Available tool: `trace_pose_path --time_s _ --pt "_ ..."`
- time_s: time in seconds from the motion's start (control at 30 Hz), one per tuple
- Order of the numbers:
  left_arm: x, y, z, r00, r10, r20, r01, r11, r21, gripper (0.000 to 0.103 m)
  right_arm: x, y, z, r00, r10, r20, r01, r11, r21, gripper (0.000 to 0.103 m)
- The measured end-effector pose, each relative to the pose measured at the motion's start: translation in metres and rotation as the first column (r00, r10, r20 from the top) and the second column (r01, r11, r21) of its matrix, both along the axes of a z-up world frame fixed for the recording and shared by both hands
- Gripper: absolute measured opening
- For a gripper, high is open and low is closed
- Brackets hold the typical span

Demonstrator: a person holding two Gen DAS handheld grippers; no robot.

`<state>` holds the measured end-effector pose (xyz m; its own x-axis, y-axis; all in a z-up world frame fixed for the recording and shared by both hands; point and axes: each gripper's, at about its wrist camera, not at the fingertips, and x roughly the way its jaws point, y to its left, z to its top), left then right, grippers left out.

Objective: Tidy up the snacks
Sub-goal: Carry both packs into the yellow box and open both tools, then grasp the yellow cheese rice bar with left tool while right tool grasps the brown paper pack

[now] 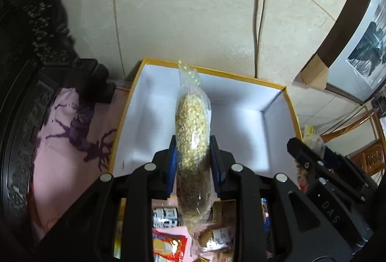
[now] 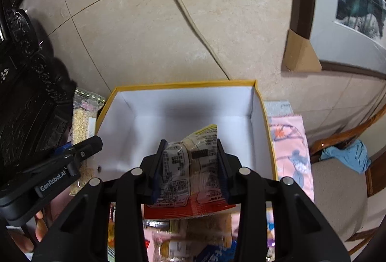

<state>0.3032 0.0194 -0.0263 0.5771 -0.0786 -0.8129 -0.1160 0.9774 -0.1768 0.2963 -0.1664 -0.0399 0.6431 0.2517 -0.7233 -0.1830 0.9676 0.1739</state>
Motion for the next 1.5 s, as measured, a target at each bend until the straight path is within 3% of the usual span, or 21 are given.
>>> trace_pose_path --time_s 0.03,0.07,0.1,0.13,0.2,0.43,0.6,0.83,0.97,1.03,1.27,1.5 --pt "0.004 0.0 -0.002 1.0 -0.001 -0.006 0.001 1.0 0.007 0.035 0.007 0.002 -0.002 1.0 0.013 -0.013 -0.013 1.0 -0.005 0.041" --pt "0.008 0.0 -0.004 1.0 0.0 -0.015 0.0 1.0 0.013 0.069 0.013 0.005 -0.004 0.999 0.02 -0.028 -0.021 1.0 -0.013 0.045" --pt "0.012 0.002 -0.004 0.999 0.036 -0.019 -0.036 0.998 0.046 0.079 0.019 0.007 -0.007 0.999 0.011 -0.043 -0.013 0.999 -0.036 0.054" --pt "0.013 0.004 -0.005 0.998 0.054 -0.011 -0.053 0.997 0.057 0.08 0.024 0.008 -0.008 0.999 -0.02 -0.041 0.017 0.998 -0.059 0.065" --pt "0.015 0.01 -0.004 0.999 0.044 0.001 -0.044 0.999 0.015 0.088 0.028 0.003 -0.01 0.999 -0.043 -0.033 0.041 0.998 -0.057 0.065" --pt "-0.012 0.023 0.014 0.999 0.037 0.037 -0.036 0.999 -0.031 0.088 0.013 -0.005 -0.009 0.998 -0.005 -0.063 0.0 0.998 -0.065 0.065" --pt "-0.074 0.037 0.01 0.998 0.05 0.044 -0.05 0.999 0.0 0.092 -0.048 -0.014 -0.008 0.995 0.076 -0.065 -0.08 0.995 -0.06 0.065" --pt "-0.174 0.039 -0.041 0.998 0.042 -0.046 -0.04 0.998 0.04 0.092 -0.159 -0.021 -0.064 0.968 0.164 -0.189 -0.176 0.983 -0.048 0.065" --pt "-0.225 0.03 -0.069 0.994 0.031 -0.106 -0.032 1.0 -0.001 0.092 -0.211 -0.034 -0.102 0.96 0.117 -0.254 -0.141 0.987 -0.079 0.065" --pt "-0.245 0.022 -0.08 0.994 -0.002 -0.114 0.004 1.0 0.022 0.092 -0.229 -0.044 -0.116 0.957 0.092 -0.275 -0.111 0.992 -0.052 0.065" --pt "-0.275 0.02 -0.103 0.984 0.007 -0.176 -0.007 1.0 -0.001 0.092 -0.226 -0.035 -0.135 0.95 0.124 -0.286 -0.112 0.992 0.058 0.065" --pt "-0.281 0.016 -0.095 0.989 0.003 -0.145 0.0 1.0 0.018 0.092 -0.214 -0.035 -0.154 0.951 0.076 -0.299 -0.073 0.997 0.019 0.065"
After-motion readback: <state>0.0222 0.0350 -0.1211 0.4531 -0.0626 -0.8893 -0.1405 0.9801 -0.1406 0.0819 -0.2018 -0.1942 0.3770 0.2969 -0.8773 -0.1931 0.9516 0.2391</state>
